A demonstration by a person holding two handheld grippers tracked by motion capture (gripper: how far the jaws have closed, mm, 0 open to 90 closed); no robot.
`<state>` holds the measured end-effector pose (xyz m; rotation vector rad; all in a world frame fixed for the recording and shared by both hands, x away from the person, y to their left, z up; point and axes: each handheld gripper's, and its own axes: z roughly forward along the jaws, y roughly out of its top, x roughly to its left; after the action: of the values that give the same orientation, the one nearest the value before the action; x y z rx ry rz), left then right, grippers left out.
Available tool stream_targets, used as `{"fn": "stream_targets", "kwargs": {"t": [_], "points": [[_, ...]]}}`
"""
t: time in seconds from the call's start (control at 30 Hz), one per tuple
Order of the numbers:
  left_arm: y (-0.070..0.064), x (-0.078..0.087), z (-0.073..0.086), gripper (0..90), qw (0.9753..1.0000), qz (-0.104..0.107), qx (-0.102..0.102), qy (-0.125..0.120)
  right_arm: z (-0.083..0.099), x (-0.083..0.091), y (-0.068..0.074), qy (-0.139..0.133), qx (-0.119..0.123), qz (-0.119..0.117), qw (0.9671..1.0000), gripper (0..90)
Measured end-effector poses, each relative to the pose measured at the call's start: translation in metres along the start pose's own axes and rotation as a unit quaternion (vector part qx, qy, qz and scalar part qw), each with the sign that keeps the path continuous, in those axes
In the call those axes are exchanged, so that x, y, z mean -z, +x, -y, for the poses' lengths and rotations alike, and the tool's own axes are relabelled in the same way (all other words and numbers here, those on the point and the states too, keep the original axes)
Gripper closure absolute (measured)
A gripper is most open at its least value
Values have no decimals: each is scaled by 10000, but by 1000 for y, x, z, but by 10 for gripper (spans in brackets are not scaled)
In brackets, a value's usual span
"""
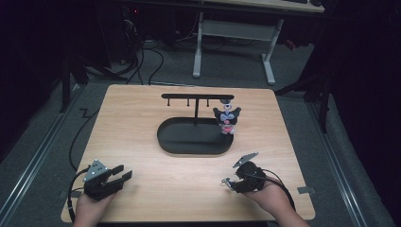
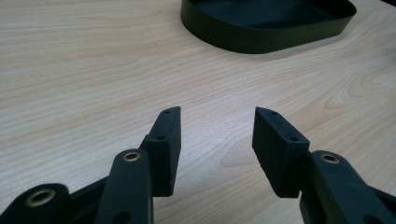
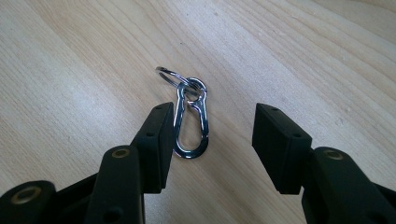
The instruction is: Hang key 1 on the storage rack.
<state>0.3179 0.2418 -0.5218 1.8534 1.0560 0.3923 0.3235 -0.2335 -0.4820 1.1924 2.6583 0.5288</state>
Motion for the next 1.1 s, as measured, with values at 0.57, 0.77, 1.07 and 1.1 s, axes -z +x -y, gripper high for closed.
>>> {"fn": "stream_targets", "kwargs": {"t": [0.57, 0.77, 1.07, 1.1], "points": [[-10, 0, 0, 433, 9985, -250, -472, 90, -13, 2, 1, 655, 342, -1, 9973, 453], [-13, 0, 1, 425, 9981, -277, -538, 139, -20, 2, 0, 842, 518, -12, 9951, 461], [-14, 1, 1, 427, 9979, -318, -558, 99, -30, 5, 1, 983, 820, -4, 9918, 537], [-14, 1, 1, 428, 9979, -331, -559, 69, -31, 5, 0, 999, 805, -4, 9917, 548]]}}
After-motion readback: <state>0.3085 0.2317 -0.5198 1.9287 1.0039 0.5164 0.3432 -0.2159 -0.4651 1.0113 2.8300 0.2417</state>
